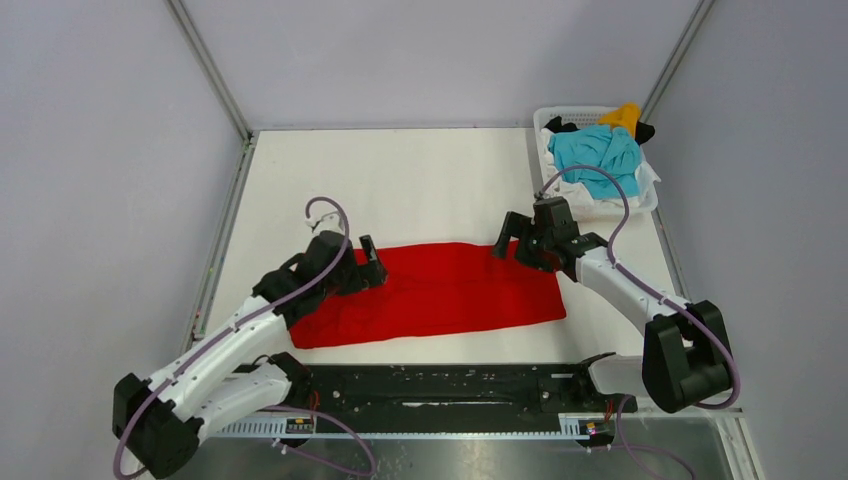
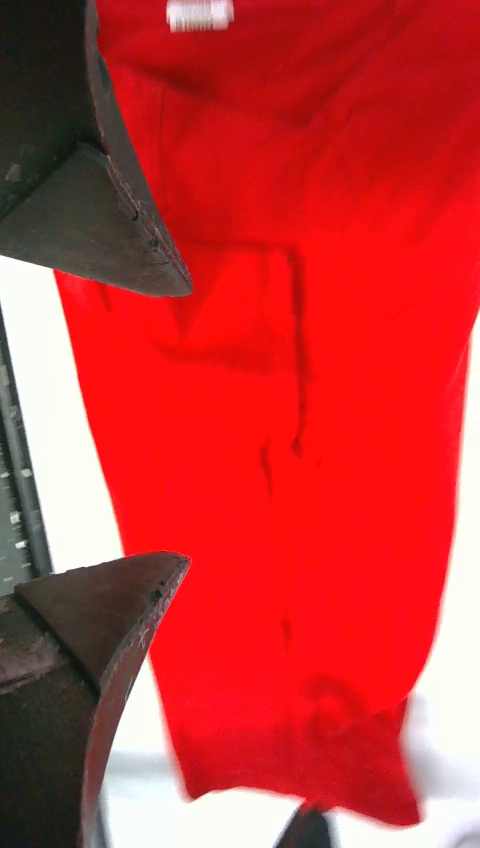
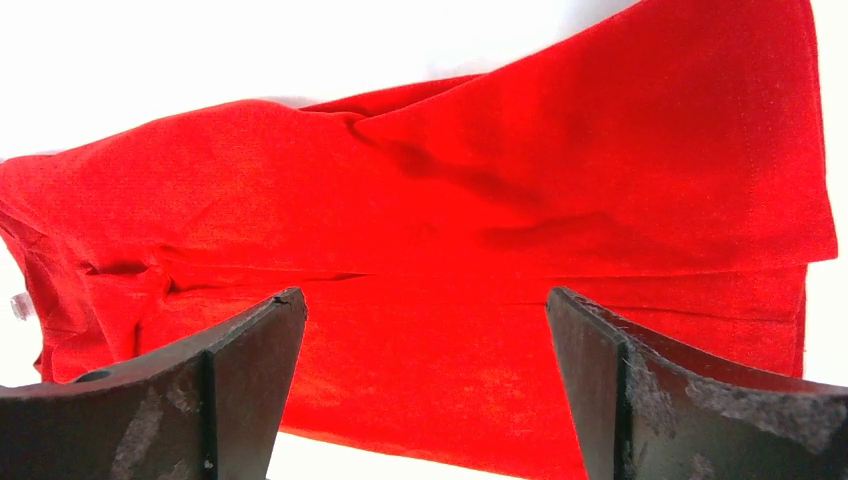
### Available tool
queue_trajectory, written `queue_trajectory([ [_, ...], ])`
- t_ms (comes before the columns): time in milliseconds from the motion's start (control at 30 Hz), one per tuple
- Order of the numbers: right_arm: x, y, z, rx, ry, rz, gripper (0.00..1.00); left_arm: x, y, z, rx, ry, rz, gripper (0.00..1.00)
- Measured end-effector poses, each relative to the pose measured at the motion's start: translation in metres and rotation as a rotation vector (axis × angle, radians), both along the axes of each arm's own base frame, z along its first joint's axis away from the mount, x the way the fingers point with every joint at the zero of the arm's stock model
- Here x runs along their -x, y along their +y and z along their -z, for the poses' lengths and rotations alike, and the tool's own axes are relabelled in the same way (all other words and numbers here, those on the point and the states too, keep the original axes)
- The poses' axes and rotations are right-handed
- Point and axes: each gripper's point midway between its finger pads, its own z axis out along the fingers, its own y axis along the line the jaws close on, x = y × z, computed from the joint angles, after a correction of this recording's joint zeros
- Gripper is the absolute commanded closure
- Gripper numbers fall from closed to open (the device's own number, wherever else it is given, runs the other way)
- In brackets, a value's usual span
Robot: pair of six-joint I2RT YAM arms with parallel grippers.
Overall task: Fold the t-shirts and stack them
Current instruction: Rotate the tshirt 90 degrees
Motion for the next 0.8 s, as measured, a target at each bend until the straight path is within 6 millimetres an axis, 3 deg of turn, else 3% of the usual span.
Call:
queue_trajectory([
  [100, 0.0, 0.0, 0.001, 0.0, -0.001, -0.002, 0.01, -0.018, 0.025, 0.009, -0.036, 0.016, -0.113, 0.01],
  [233, 0.004, -0.002, 0.003, 0.005, 0.001, -0.006, 0.01, -0.032, 0.046, 0.046, -0.072, 0.138, -0.196, 0.01],
  [467, 0.01, -0.006, 0.001, 0.014, -0.012, -0.009, 0.0, -0.023, 0.031, 0.08, -0.073, 0.272, -0.113, 0.01],
  [633, 0.009, -0.009, 0.0, 0.028, -0.023, -0.007, 0.0, -0.014, 0.016, 0.081, -0.017, 0.307, -0.041, 0.01],
  [800, 0.011, -0.01, 0.002, 0.036, -0.02, -0.008, 0.01, 0.008, -0.003, 0.083, 0.02, 0.34, 0.055, 0.01],
])
